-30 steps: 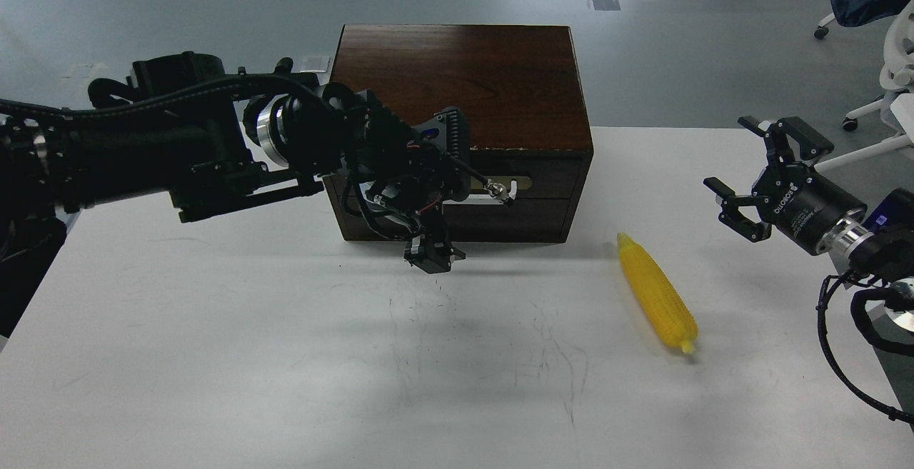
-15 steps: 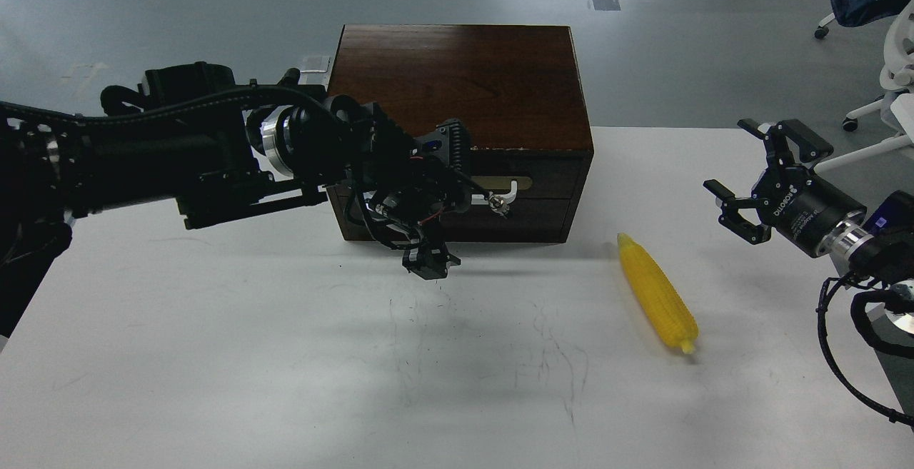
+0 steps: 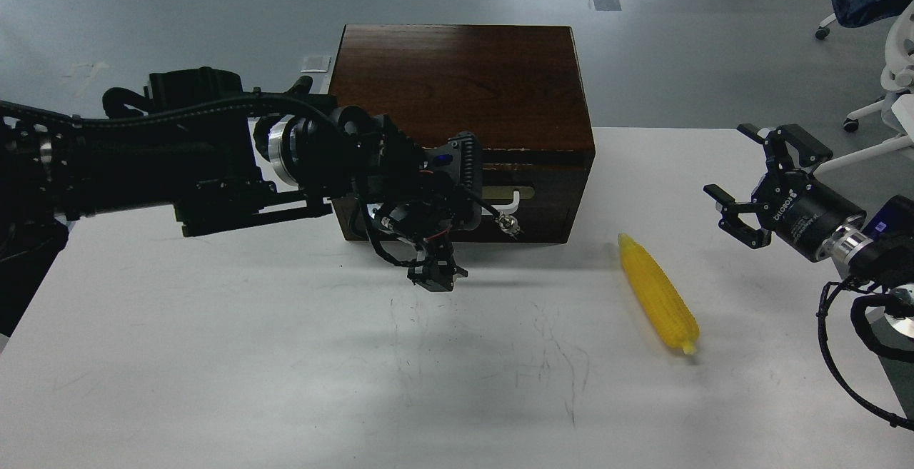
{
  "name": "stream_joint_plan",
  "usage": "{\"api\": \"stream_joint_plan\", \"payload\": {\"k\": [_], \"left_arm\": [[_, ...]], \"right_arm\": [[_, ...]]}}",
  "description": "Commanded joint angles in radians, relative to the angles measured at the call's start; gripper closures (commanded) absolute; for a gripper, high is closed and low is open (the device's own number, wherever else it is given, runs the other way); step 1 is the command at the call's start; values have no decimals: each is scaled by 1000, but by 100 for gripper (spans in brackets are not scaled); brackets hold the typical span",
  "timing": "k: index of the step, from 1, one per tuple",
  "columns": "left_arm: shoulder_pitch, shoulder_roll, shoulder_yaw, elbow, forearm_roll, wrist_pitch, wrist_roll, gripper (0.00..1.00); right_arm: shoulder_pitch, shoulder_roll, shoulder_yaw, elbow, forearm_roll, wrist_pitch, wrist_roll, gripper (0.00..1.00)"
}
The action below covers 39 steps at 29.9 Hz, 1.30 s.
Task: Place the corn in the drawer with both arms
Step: 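Pull the drawer handle toward the robot with the left gripper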
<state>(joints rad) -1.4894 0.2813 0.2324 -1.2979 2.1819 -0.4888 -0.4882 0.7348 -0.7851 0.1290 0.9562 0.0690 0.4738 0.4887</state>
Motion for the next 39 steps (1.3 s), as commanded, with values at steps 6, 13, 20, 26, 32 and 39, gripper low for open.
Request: {"api": "stream_joint_plan", "payload": {"k": [6, 13, 20, 26, 32, 39], "left_arm": [[-6, 19, 27, -50, 0, 0, 0, 2], [-8, 55, 27, -141, 0, 0, 0, 2], [-8, 59, 25, -181, 0, 0, 0, 2], [-11, 79, 25, -234, 0, 0, 0, 2], [-12, 93, 25, -248, 0, 0, 0, 2], [-31, 93, 25, -231, 0, 0, 0, 2]], "right_arm": [[-6, -2, -2, 1, 0, 0, 0, 0], [-6, 0, 0, -1, 0, 0, 0, 0], [-6, 1, 3, -1, 0, 0, 0, 0], [-6, -2, 1, -2, 0, 0, 0, 0], [-6, -5, 3, -1, 0, 0, 0, 0], [-6, -3, 6, -1, 0, 0, 0, 0]]}}
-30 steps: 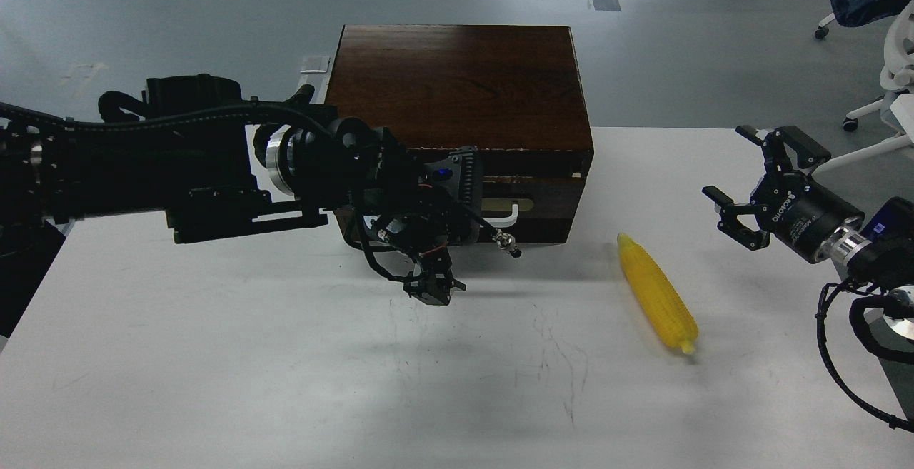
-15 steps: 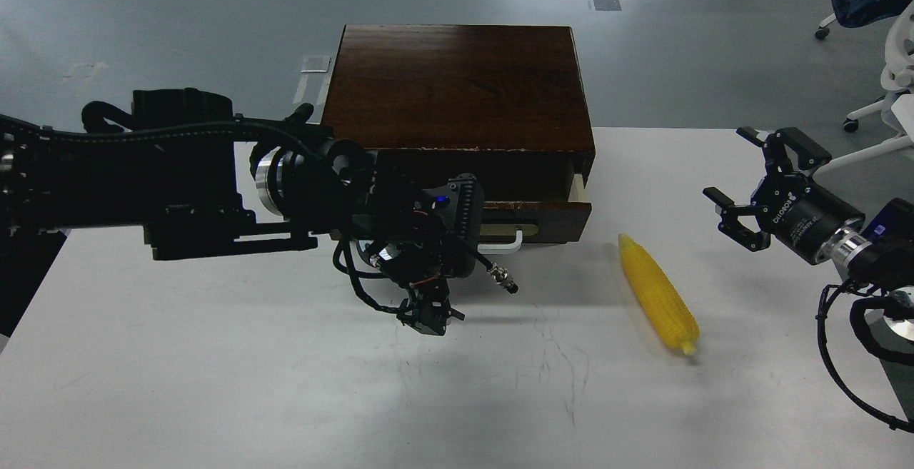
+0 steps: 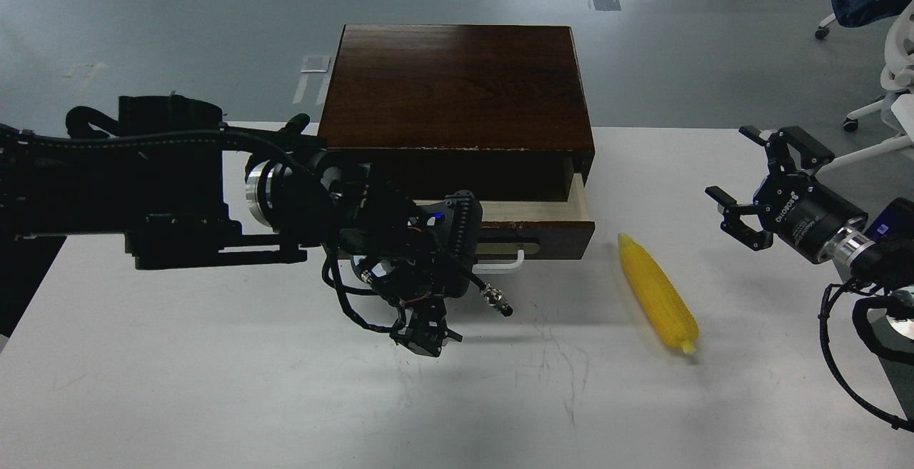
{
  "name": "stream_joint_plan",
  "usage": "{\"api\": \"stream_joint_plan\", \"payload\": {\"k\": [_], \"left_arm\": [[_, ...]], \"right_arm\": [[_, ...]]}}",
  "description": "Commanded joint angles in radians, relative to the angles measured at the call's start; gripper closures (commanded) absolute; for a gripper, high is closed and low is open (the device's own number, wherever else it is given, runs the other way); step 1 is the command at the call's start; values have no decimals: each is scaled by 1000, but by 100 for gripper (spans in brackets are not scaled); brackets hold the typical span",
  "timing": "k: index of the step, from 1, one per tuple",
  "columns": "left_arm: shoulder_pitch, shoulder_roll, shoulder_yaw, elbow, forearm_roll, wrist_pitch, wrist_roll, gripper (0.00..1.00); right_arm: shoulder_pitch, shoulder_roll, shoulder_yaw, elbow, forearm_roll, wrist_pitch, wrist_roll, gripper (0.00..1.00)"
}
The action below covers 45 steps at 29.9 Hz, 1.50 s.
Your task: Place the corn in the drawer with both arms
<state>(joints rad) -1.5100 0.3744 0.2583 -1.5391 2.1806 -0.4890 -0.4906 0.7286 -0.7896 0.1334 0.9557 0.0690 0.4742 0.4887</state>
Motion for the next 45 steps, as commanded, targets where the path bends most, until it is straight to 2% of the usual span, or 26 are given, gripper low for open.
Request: {"api": "stream_joint_plan", "payload": {"k": [1, 11, 21, 25, 29, 36, 40, 41, 45], "left_arm": [[-18, 0, -1, 10, 1, 0, 2, 2], [-33, 1, -7, 10, 1, 0, 2, 2], [-104, 43, -44, -33, -42, 0, 2, 2], [-107, 133, -112, -79, -262, 0, 2, 2], [-90, 204, -188, -73, -487, 0, 2, 2], [29, 378, -290, -27, -1115, 0, 2, 2], [166, 443, -361, 63, -1482, 0, 2, 2], [166, 443, -361, 63, -1483, 0, 2, 2], [287, 445, -406, 204, -1677, 0, 2, 2]], "right_arm": [[0, 1, 2, 0, 0, 0, 0, 0], [0, 0, 0, 0, 0, 0, 0, 0], [0, 0, 0, 0, 0, 0, 0, 0], [-1, -10, 0, 0, 0, 0, 0, 0], [-8, -11, 2, 0, 0, 0, 0, 0], [-14, -11, 0, 0, 0, 0, 0, 0], [-14, -5, 0, 0, 0, 0, 0, 0], [-14, -5, 0, 0, 0, 0, 0, 0], [-14, 3, -1, 1, 0, 0, 0, 0]]}}
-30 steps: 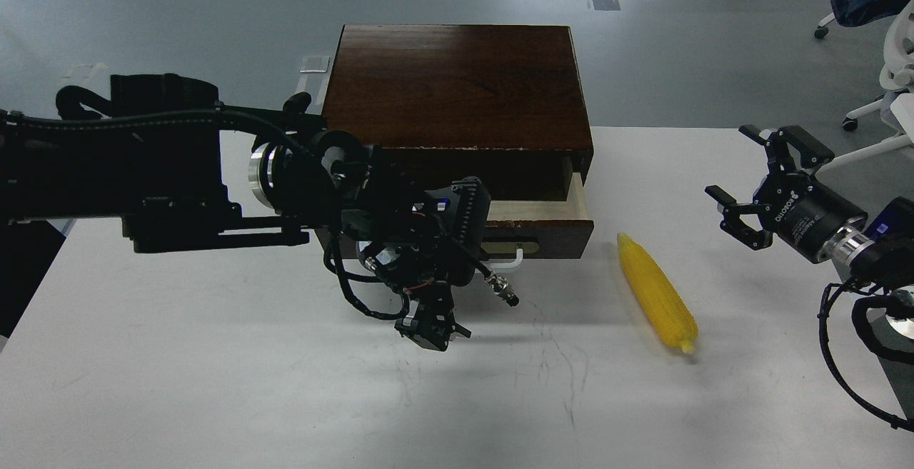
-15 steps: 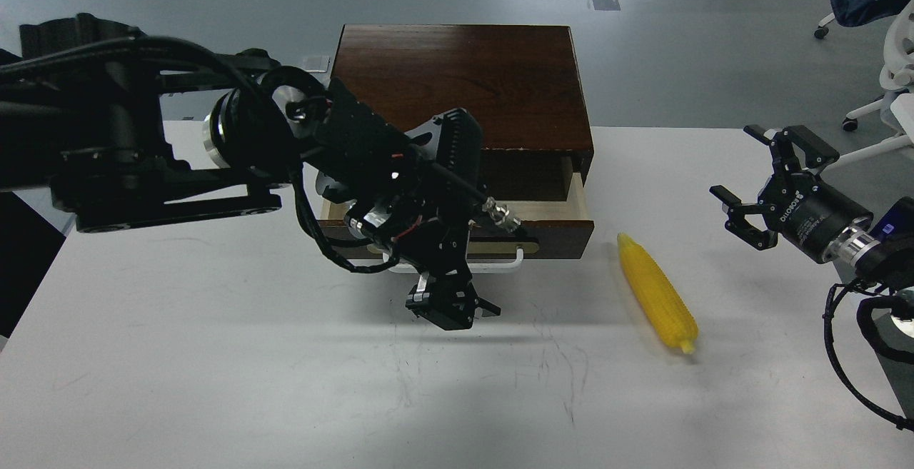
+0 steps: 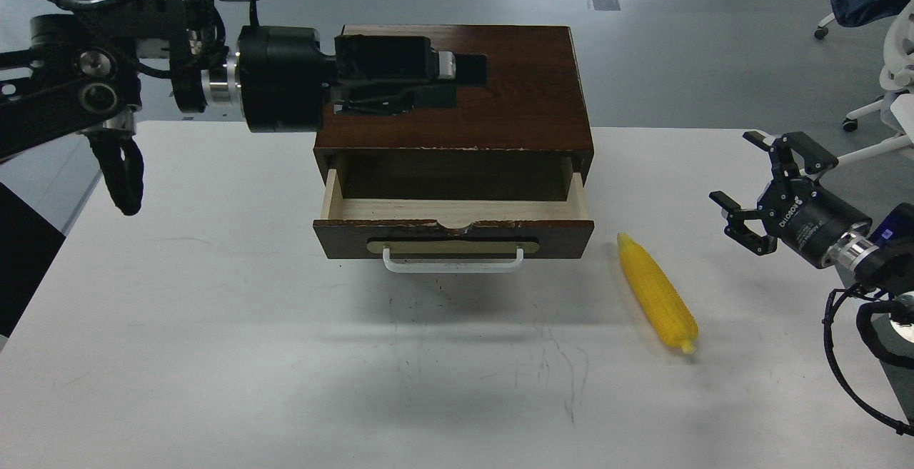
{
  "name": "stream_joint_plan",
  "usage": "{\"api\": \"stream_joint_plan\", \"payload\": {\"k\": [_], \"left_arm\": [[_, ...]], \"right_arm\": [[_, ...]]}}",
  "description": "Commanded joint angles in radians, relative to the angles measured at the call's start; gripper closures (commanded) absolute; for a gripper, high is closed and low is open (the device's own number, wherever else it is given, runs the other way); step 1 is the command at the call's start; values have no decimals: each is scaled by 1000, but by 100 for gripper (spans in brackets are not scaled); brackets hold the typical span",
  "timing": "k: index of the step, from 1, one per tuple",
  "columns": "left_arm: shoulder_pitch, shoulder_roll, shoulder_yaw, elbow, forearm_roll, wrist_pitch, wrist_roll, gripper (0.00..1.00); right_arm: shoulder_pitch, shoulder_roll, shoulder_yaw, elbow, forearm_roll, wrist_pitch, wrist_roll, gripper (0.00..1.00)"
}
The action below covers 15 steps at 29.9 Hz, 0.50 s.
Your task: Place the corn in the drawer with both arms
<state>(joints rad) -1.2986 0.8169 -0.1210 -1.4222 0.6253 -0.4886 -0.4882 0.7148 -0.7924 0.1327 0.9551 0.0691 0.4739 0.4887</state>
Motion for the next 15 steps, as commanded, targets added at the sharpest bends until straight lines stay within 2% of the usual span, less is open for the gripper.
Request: {"api": "stream_joint_plan", "payload": {"k": [1, 12, 15], "left_arm": [[90, 2, -29, 98, -145, 0, 0, 2], [306, 34, -31, 224, -499, 0, 0, 2], [375, 36, -37, 252, -538, 0, 0, 2]], "right_arm": [[0, 5, -1, 2, 0, 0, 0, 0], [-11, -2, -8, 5, -3, 2, 0, 0], [-11, -8, -7, 7, -83, 2, 0, 0]]}}
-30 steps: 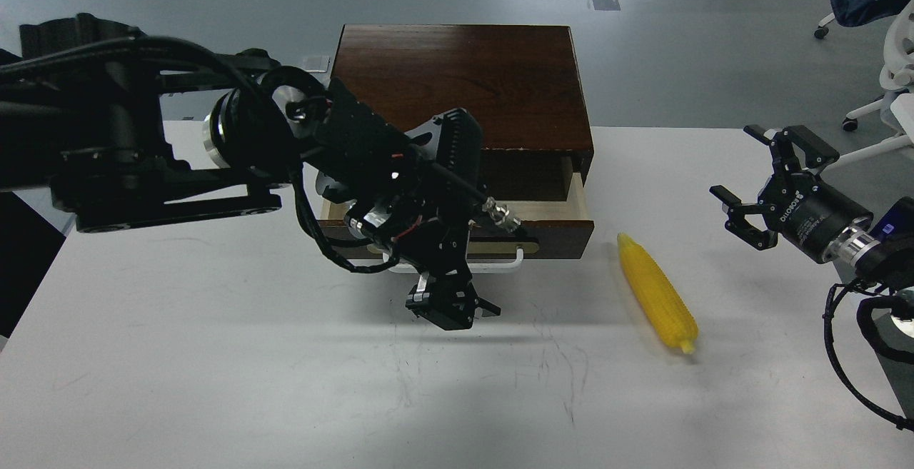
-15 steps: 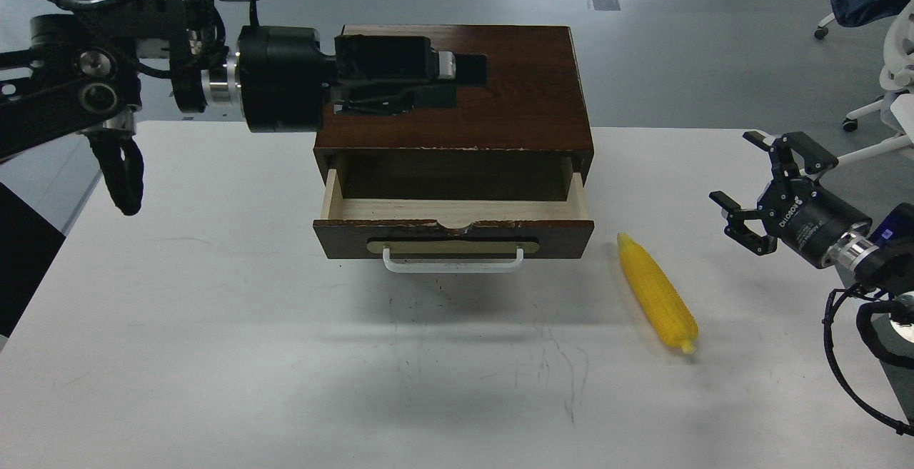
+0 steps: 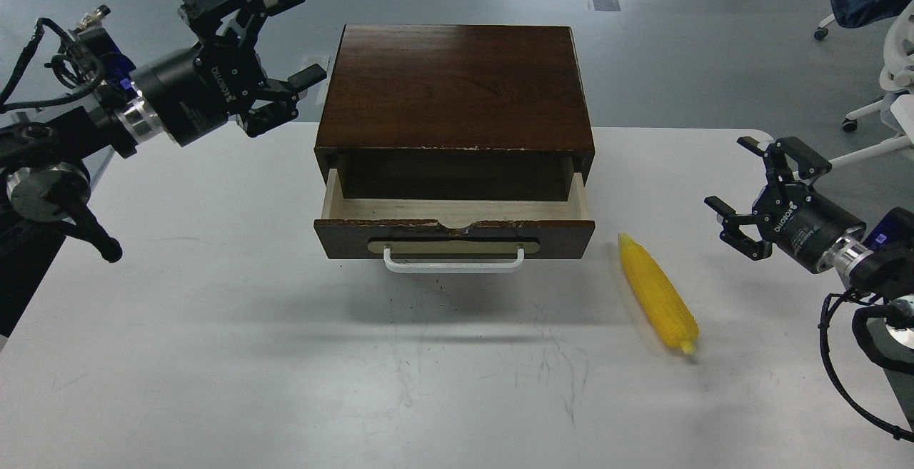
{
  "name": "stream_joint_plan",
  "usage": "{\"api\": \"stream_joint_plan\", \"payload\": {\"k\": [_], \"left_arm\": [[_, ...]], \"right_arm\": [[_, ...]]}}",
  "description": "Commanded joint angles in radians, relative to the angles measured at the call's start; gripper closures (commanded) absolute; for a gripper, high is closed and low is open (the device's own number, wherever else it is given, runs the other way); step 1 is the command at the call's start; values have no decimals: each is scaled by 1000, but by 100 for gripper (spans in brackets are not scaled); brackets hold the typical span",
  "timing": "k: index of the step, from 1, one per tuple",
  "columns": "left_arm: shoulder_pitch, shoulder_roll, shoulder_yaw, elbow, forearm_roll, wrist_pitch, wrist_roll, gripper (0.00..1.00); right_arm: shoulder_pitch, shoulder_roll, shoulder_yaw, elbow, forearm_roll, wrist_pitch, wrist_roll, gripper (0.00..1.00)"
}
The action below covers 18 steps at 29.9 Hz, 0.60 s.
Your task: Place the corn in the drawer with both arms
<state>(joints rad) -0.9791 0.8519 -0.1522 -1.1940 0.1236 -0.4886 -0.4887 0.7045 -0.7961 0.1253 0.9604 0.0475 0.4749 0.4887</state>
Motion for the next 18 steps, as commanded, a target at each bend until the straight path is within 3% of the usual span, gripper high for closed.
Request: {"api": "stream_joint_plan", "payload": {"k": [1, 8, 18], "left_arm": [[71, 1, -12, 30, -39, 0, 0, 2], [207, -31, -144, 80, -44, 0, 0, 2], [231, -62, -167, 108, -41, 0, 0, 2]], "right_arm": [[0, -8, 0, 1, -81, 1, 0, 0], [19, -64, 10, 18, -369, 1, 0, 0], [122, -127, 5, 93, -969, -53, 0, 0]]}}
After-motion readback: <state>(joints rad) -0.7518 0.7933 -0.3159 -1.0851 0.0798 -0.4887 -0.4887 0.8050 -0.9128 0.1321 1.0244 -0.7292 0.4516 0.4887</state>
